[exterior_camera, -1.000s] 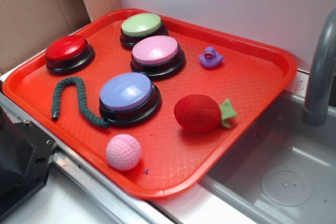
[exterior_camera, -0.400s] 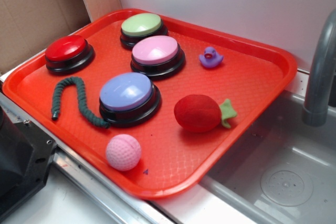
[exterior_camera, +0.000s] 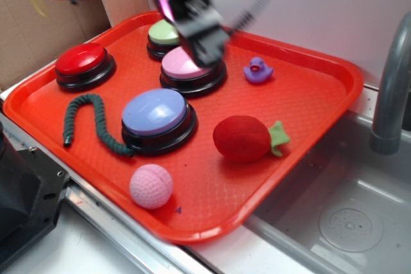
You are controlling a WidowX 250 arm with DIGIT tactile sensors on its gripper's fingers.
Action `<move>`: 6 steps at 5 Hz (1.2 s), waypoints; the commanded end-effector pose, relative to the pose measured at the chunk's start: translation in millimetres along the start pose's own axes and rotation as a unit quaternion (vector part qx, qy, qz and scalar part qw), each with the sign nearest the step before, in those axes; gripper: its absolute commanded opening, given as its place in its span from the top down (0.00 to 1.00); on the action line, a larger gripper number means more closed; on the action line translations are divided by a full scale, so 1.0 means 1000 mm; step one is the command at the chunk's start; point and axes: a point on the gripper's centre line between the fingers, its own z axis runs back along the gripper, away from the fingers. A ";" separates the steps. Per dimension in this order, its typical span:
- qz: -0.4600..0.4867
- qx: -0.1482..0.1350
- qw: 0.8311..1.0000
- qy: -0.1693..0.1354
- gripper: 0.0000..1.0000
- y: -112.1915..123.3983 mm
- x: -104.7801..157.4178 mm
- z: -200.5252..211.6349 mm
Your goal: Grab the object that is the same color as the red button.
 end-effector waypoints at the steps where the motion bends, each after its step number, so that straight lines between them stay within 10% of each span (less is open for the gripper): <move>1: 0.023 0.009 1.000 0.007 0.00 -0.023 0.013 -0.063; 6: 0.051 0.048 0.997 0.016 0.00 0.019 0.008 -0.110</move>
